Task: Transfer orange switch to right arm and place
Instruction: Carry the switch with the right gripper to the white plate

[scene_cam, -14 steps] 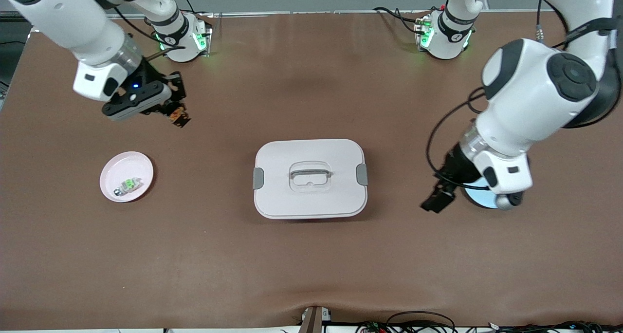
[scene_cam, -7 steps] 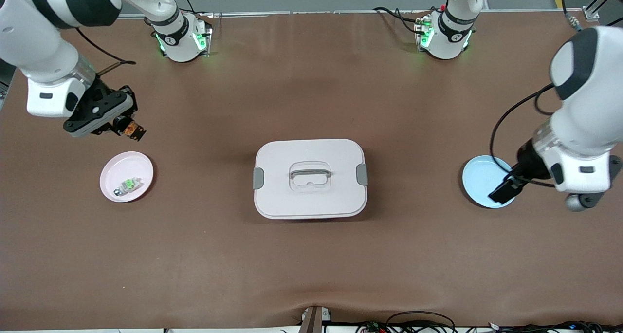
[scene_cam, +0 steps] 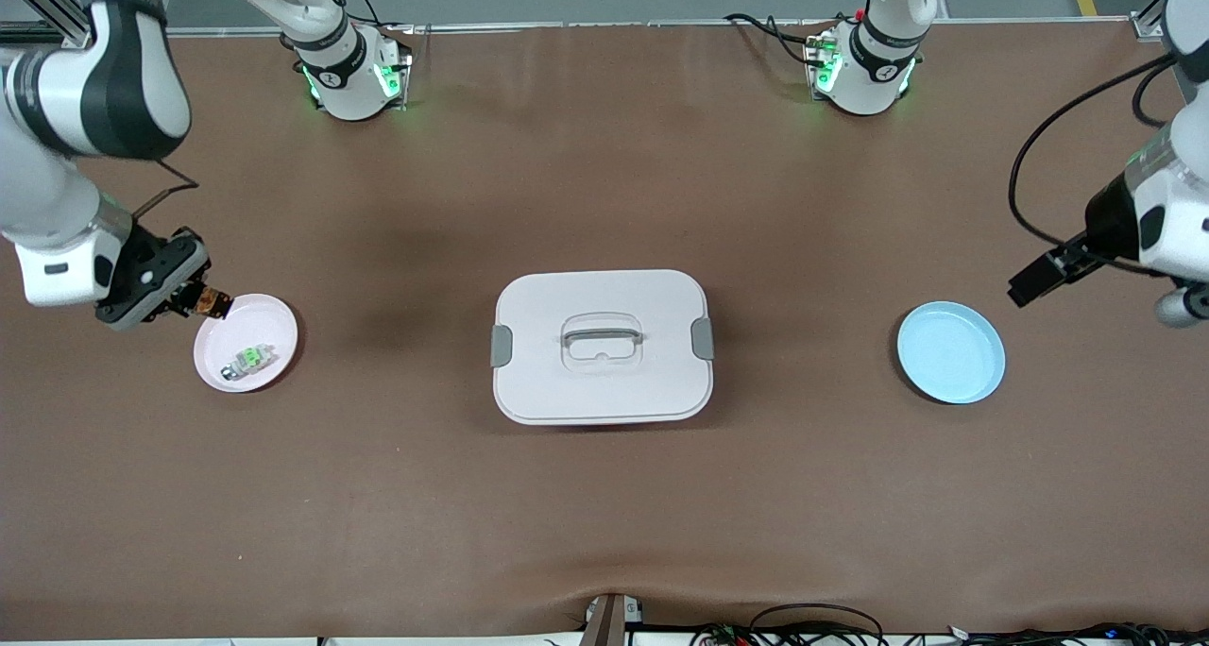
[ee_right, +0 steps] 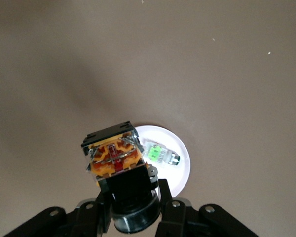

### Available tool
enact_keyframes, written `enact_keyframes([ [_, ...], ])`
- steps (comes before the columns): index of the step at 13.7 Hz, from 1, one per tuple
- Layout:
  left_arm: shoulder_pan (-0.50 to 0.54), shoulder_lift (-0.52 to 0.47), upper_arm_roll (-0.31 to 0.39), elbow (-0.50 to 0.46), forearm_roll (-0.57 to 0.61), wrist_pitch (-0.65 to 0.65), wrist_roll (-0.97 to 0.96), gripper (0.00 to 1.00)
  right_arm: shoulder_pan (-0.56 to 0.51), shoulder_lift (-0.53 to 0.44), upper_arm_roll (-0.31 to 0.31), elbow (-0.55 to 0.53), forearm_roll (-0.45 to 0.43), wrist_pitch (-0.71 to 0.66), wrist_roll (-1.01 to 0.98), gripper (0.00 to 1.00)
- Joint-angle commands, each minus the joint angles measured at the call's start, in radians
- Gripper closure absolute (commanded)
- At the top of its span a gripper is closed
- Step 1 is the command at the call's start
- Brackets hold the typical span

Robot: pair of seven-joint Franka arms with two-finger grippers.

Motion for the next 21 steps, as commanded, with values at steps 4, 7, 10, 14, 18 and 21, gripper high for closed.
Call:
enact_keyframes([
  [4,-0.067,-0.206,0.163,-0.219,-0.082,0.005,0.308,0.0,-0.115,0.184,0.021,0.016,-0.012,0.129,-0.247,1.0],
  [7,-0.075,-0.225,0.184,-0.242,-0.082,0.001,0.356,0.0,-0.151,0.244,0.021,0.01,-0.009,0.168,-0.315,1.0],
  [10,-0.079,-0.213,0.179,-0.234,-0.082,-0.012,0.358,0.0,-0.157,0.257,0.021,-0.023,-0.007,0.189,-0.326,1.0],
  [14,-0.082,-0.205,0.173,-0.233,-0.087,-0.012,0.358,0.0,-0.184,0.252,0.021,-0.126,-0.012,0.329,-0.335,1.0],
  [18,-0.081,-0.203,0.173,-0.233,-0.087,-0.013,0.371,0.0,-0.194,0.249,0.018,-0.183,-0.061,0.413,-0.336,1.0],
  [21,-0.082,-0.203,0.173,-0.234,-0.087,-0.013,0.371,0.0,-0.203,0.252,0.018,-0.235,-0.082,0.514,-0.335,1.0],
])
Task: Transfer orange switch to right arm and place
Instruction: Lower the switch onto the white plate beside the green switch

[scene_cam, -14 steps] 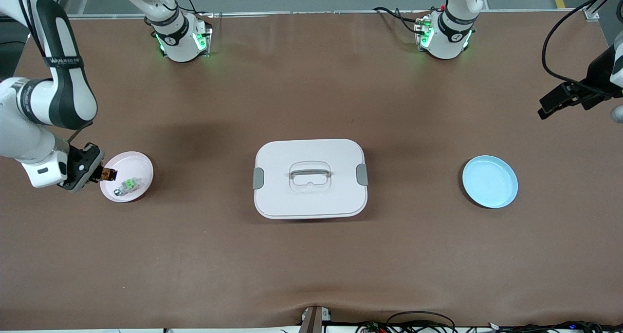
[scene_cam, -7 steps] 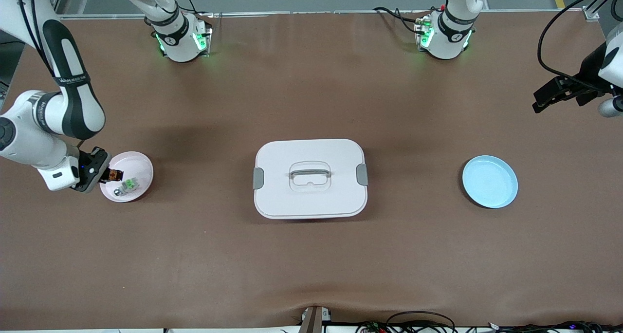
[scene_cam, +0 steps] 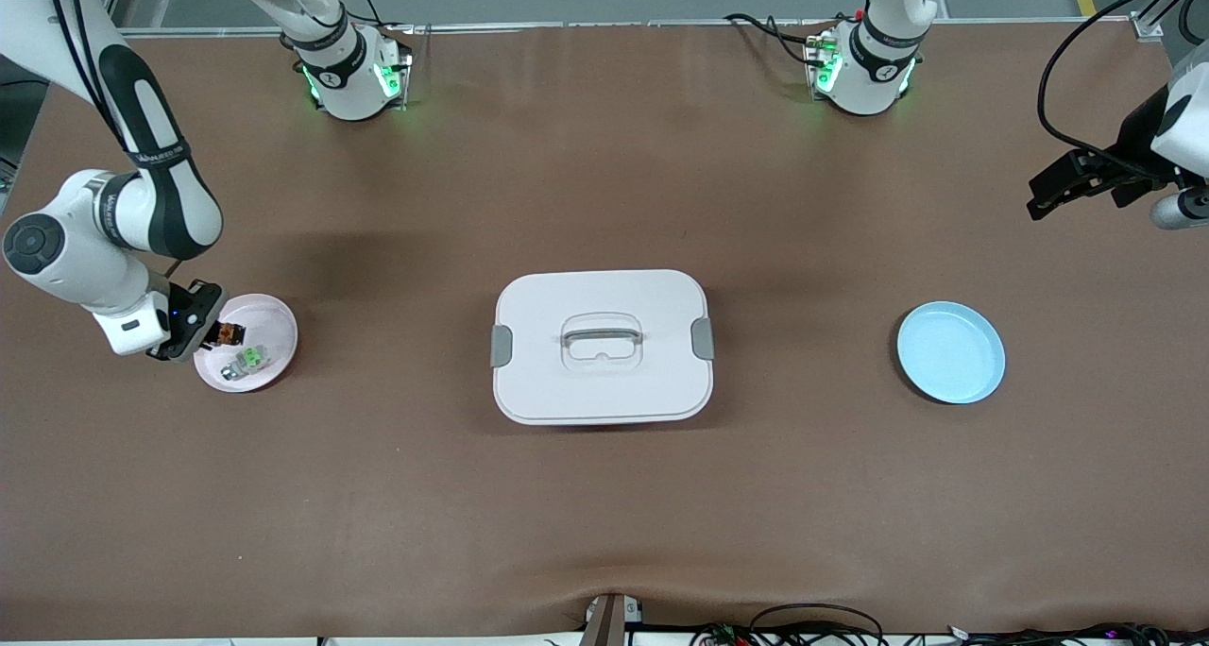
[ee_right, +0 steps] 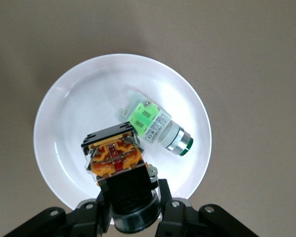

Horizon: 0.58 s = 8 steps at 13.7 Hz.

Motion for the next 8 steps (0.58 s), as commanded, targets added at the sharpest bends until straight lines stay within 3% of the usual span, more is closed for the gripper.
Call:
enact_keyframes([
  [1,-0.003,-0.005,0.006,-0.002,-0.015,-0.009,0.023,0.0,-0.032,-0.018,0.017,-0.056,-0.029,0.068,-0.008,1.0],
  [8,-0.003,0.001,0.006,-0.001,-0.015,-0.017,0.021,0.0,-0.044,0.01,0.017,-0.106,-0.029,0.148,-0.01,1.0],
])
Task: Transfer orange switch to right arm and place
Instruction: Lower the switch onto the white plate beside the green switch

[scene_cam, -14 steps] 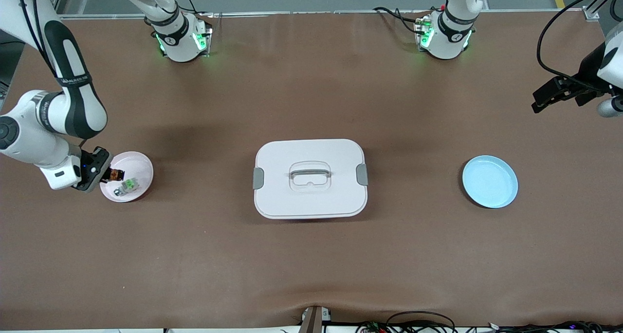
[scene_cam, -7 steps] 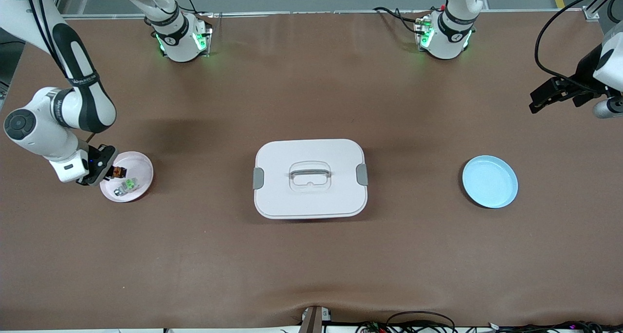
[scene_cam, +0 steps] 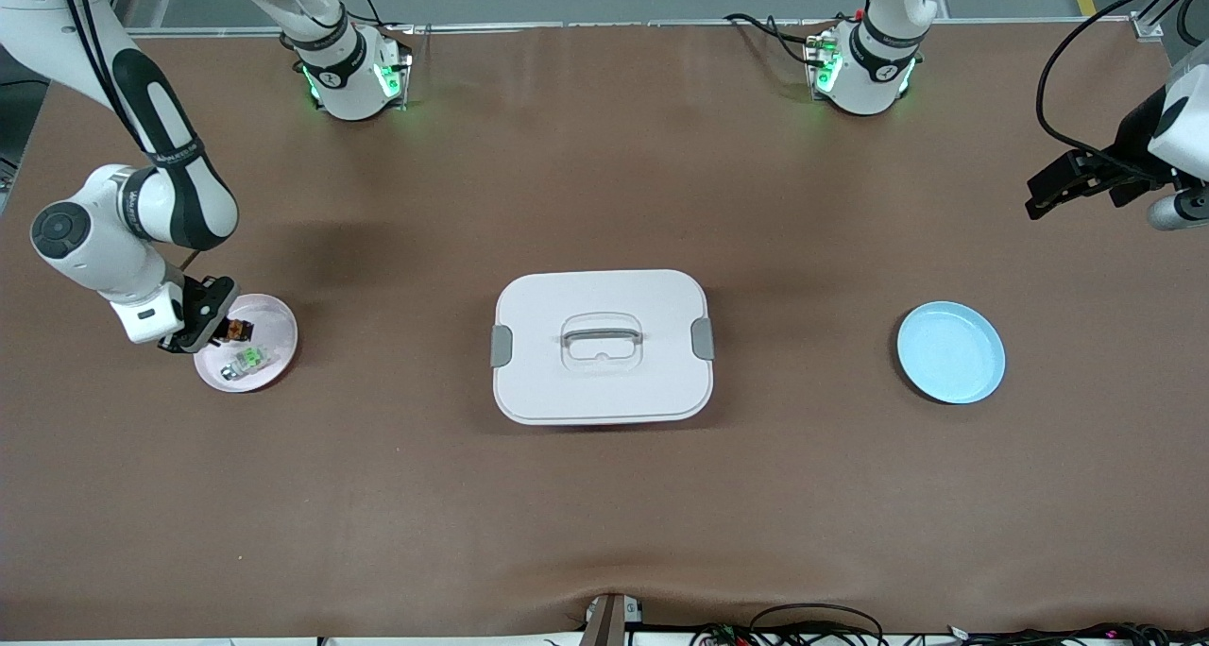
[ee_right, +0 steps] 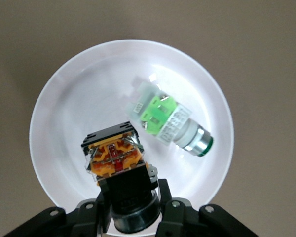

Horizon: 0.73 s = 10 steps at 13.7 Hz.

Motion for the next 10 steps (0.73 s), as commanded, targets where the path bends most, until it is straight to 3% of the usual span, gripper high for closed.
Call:
enact_keyframes([
  [1,-0.004,0.001,0.004,0.003,-0.015,-0.011,0.021,0.0,-0.028,0.008,0.016,-0.025,-0.025,0.05,-0.008,1.0],
  [10,-0.006,0.006,0.004,0.003,-0.015,-0.006,0.021,0.0,-0.031,0.048,0.014,-0.045,-0.025,0.116,-0.006,0.99],
])
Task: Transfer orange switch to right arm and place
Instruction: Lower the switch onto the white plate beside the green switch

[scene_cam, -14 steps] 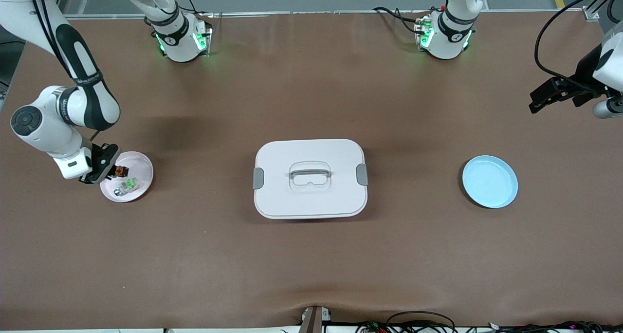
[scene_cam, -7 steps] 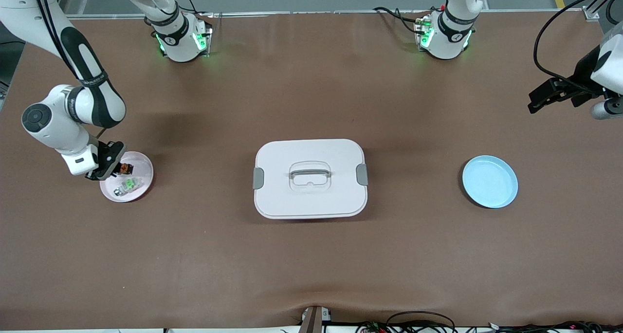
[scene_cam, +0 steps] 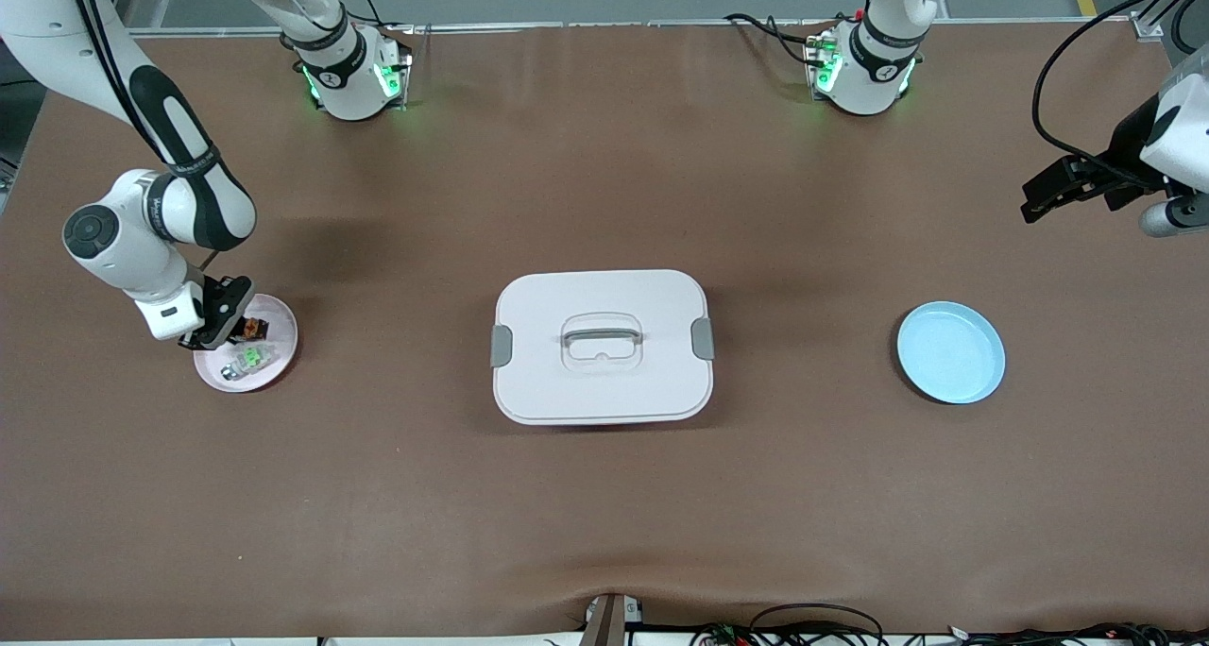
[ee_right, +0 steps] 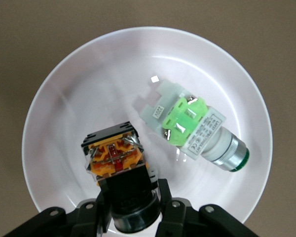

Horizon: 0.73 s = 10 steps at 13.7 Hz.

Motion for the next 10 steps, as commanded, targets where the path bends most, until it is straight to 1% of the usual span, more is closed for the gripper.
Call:
enact_keyframes([
  [1,-0.006,-0.002,0.003,0.003,-0.015,-0.006,0.02,0.0,-0.031,-0.005,0.014,-0.01,-0.025,0.017,-0.007,0.94],
  [3,-0.003,-0.002,-0.008,0.003,-0.015,-0.006,0.02,0.0,-0.034,-0.005,0.014,-0.013,-0.025,0.015,0.005,0.66],
  [4,-0.001,-0.002,-0.008,0.003,-0.015,-0.006,0.02,0.0,-0.041,-0.005,0.016,-0.013,-0.025,0.017,0.007,0.53],
  [6,-0.001,-0.004,-0.008,0.003,-0.015,-0.006,0.018,0.0,-0.042,-0.005,0.016,-0.013,-0.023,0.017,0.007,0.22],
  [7,-0.001,-0.004,-0.008,0.003,-0.015,-0.006,0.02,0.0,-0.042,-0.006,0.016,-0.012,-0.023,0.017,0.007,0.1],
  [8,-0.001,-0.004,-0.008,0.003,-0.015,-0.006,0.018,0.0,-0.042,-0.006,0.016,-0.012,-0.023,0.018,0.007,0.0],
  [10,-0.001,-0.004,-0.008,0.003,-0.015,-0.006,0.017,0.0,-0.042,-0.008,0.017,-0.01,-0.023,0.017,0.002,0.0],
])
